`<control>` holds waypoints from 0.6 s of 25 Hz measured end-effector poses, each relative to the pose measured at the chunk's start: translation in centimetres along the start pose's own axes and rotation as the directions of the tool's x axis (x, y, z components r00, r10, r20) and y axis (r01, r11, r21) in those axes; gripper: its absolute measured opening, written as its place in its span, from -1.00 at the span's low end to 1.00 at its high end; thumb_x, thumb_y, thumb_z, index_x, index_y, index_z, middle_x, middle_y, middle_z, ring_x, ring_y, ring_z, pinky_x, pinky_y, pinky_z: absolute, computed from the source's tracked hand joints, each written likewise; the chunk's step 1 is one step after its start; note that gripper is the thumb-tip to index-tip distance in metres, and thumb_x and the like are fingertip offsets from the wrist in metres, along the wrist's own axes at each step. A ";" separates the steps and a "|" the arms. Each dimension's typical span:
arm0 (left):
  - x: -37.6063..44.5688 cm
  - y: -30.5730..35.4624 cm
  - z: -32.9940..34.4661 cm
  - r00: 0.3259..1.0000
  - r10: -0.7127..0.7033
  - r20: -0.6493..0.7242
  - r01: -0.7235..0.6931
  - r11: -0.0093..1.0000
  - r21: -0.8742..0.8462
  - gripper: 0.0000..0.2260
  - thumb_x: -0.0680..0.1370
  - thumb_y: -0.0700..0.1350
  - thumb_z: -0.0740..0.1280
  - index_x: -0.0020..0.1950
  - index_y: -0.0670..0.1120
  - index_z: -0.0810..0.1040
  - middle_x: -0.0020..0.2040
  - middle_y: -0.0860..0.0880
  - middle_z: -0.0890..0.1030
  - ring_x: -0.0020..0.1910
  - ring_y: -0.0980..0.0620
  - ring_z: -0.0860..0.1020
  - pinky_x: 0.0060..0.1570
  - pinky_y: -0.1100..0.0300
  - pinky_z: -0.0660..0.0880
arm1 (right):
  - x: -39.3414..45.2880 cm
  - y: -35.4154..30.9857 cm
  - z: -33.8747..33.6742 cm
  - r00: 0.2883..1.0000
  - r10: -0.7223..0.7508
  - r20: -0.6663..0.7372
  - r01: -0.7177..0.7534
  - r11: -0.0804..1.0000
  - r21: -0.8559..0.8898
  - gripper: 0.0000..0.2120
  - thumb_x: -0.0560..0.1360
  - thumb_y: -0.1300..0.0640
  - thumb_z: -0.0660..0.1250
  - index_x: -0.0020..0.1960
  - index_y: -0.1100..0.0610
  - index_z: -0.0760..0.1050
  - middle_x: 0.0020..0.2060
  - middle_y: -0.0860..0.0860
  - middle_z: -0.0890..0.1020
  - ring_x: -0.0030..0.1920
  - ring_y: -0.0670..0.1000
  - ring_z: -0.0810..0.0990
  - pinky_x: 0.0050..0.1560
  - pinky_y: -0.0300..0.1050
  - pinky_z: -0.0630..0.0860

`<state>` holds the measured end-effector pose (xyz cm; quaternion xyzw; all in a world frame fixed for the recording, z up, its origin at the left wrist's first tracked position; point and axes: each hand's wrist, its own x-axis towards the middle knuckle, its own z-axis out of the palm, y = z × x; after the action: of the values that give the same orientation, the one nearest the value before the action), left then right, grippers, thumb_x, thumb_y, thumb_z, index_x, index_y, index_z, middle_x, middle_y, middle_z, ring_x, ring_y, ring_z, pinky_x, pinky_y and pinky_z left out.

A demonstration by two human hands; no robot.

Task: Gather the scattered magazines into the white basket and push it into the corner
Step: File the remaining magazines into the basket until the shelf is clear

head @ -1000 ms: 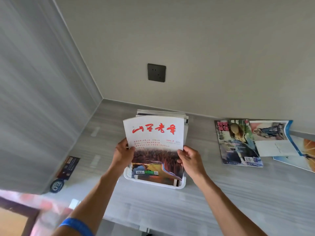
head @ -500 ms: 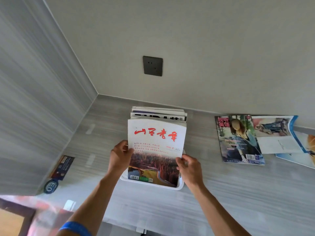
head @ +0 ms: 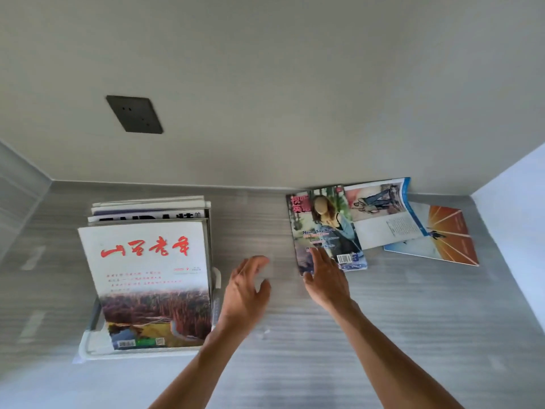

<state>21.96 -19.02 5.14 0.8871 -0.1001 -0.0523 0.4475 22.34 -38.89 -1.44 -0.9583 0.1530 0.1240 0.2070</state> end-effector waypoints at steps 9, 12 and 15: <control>-0.1 -1.9 9.5 0.887 -0.442 0.136 0.421 0.893 0.157 -0.74 0.44 -0.23 0.26 0.10 -0.01 0.51 0.01 0.00 0.61 -0.03 -0.01 0.57 -0.13 0.20 0.44 | -8.9 5.5 5.0 0.974 -0.210 0.081 0.220 0.963 -0.153 -0.51 0.47 -0.21 0.22 0.32 0.00 0.46 0.46 0.00 0.40 0.36 0.09 0.46 0.29 0.18 0.42; -0.8 -1.7 11.6 0.796 -0.585 0.157 0.566 0.811 0.148 -0.66 0.38 -0.21 0.28 0.12 0.02 0.38 -0.05 -0.03 0.58 -0.12 -0.03 0.56 -0.26 0.18 0.43 | -12.6 6.9 4.9 0.969 -0.247 0.029 0.245 0.967 0.071 -0.67 0.42 -0.07 0.34 0.16 -0.05 0.55 0.28 -0.06 0.58 0.16 0.06 0.60 0.08 0.04 0.57; -1.0 -1.5 13.1 0.636 -0.741 0.213 0.771 0.599 -0.217 -0.66 0.41 -0.27 0.37 0.12 -0.01 0.41 -0.13 -0.08 0.63 -0.23 0.00 0.60 -0.44 0.22 0.47 | -11.1 9.7 3.6 0.986 0.088 -0.143 -0.085 0.996 0.032 -0.50 0.32 0.11 0.48 0.25 0.10 0.53 0.21 0.11 0.61 0.08 0.19 0.61 -0.05 0.07 0.58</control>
<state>18.80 -28.23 -3.83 0.7665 0.2714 -0.2954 0.5015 8.12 -43.04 -4.77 -0.9545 0.2106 0.0614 0.2022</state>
